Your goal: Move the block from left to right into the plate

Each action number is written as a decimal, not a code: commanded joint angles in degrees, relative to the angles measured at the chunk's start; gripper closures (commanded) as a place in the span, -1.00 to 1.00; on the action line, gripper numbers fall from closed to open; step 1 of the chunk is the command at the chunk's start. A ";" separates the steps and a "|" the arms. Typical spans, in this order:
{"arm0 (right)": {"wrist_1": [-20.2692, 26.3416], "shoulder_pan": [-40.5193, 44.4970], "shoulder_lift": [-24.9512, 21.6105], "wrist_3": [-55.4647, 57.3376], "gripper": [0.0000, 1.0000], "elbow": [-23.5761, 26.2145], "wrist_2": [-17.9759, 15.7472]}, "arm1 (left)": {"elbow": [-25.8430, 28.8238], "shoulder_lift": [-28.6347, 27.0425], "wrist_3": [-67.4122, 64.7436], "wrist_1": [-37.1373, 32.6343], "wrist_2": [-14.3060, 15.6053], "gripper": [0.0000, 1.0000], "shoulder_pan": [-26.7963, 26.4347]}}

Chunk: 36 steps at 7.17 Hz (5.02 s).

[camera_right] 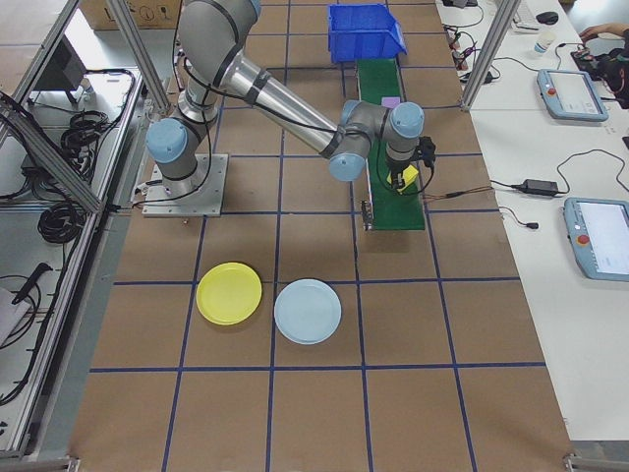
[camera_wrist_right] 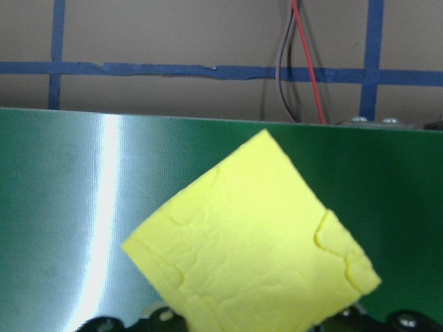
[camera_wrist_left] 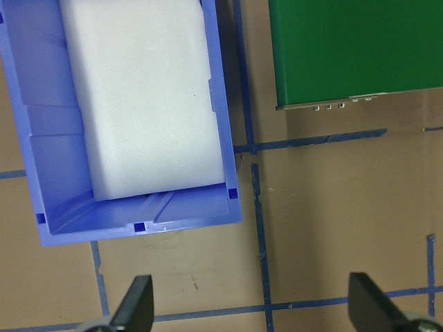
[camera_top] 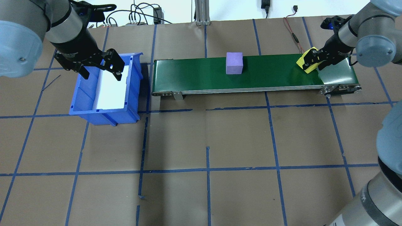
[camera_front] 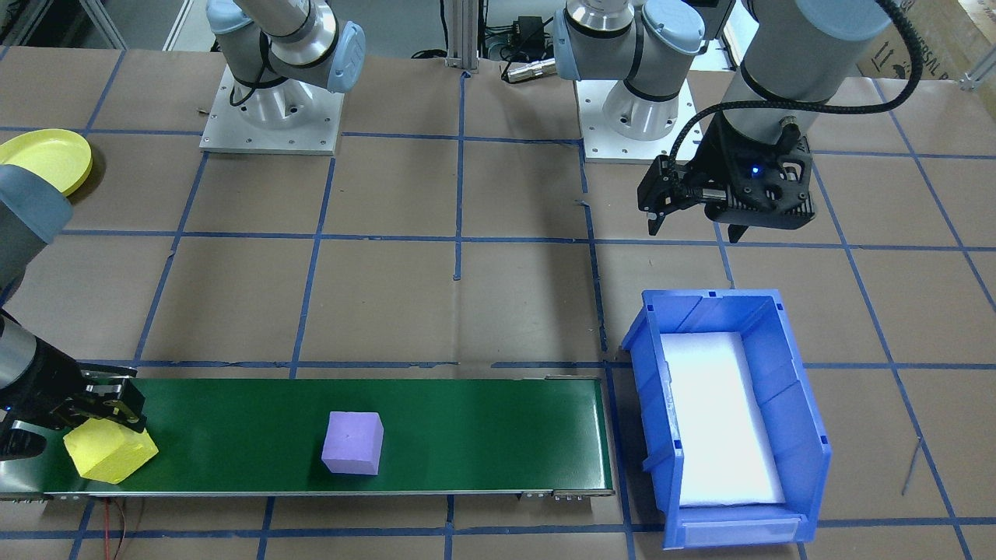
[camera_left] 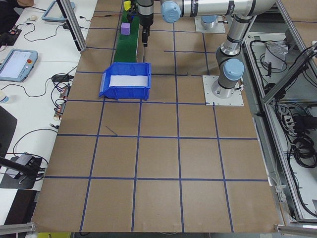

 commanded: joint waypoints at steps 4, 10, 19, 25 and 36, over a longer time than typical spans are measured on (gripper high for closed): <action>1.07 -0.17 -2.56 0.47 0.92 1.29 -2.51 | -0.26 0.04 0.00 0.06 -0.11 -1.00 0.02; 9.69 -14.80 -16.07 -13.35 0.91 11.45 -13.14 | -0.18 0.04 -0.09 0.14 -0.11 -1.00 -0.16; 23.49 -52.11 -22.61 -23.96 0.24 23.27 -24.58 | -0.88 -0.05 -0.18 0.32 -0.11 -1.00 -0.16; 26.80 -48.29 -19.97 -23.44 -0.47 14.42 -23.79 | -0.88 -0.05 -0.18 0.32 -0.11 -1.00 -0.16; 13.50 -15.83 -2.48 2.20 -0.51 -8.03 9.60 | -0.88 -0.14 -0.18 0.58 -0.11 -1.00 0.02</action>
